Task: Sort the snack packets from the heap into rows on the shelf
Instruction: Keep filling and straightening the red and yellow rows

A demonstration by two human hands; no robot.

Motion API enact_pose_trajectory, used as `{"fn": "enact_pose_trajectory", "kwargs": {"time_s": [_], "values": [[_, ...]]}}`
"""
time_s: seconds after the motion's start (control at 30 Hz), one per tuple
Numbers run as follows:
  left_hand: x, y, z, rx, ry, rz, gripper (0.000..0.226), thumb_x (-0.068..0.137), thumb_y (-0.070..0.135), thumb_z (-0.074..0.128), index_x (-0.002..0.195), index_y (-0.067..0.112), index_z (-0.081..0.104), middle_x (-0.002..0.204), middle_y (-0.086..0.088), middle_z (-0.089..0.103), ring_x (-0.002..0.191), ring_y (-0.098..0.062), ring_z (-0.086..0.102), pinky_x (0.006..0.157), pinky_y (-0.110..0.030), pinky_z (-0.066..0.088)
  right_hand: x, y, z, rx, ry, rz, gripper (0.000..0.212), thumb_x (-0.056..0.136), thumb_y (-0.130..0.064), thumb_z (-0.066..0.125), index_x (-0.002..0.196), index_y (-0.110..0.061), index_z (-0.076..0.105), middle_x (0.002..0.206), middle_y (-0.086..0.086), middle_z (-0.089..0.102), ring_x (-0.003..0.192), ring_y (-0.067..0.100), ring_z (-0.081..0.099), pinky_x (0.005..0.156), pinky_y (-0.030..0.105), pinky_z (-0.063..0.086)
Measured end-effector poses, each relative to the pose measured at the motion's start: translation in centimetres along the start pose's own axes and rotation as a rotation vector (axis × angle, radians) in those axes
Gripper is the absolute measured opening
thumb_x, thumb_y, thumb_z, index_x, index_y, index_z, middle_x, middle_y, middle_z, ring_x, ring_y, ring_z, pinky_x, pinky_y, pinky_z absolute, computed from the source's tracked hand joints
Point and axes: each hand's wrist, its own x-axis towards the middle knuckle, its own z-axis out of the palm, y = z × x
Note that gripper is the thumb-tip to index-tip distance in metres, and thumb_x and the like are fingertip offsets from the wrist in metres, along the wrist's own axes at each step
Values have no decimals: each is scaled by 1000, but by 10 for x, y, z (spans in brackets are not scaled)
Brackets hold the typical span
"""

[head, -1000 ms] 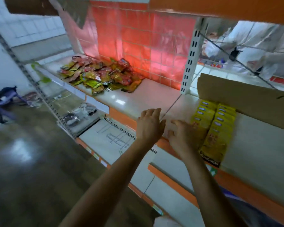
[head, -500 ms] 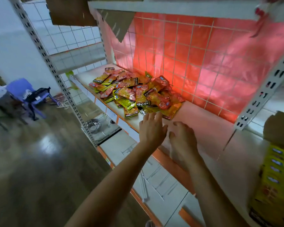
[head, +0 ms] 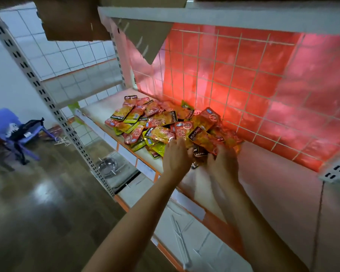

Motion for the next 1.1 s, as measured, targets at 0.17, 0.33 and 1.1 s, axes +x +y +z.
{"fn": "enact_pose_trajectory", "kwargs": {"time_s": [0.17,0.33,1.1], "values": [[33,-13,-3,-9,-21,67,33,90,36,61,103,9,48,95,-10,58,91,-26,57,78,-36,51,24,-19,20,-62,-42,190,45,96,-50,41,137,-33,42,135,9,54,120,33,52,96,43,42],[39,-17,5,53,-31,86,58,82,46,69,120,14,40,110,-9,53,102,-26,51,85,-33,45,26,-14,30,-68,-59,303,48,95,-60,29,141,-46,31,143,5,47,124,33,50,98,44,40],[-13,40,23,-682,-171,390,44,86,6,60,127,23,56,93,-1,72,78,-21,67,65,-30,50,-55,45,-21,612,564,482,37,83,-16,69,118,-22,61,102,-6,65,84,5,62,69,24,51]]}}
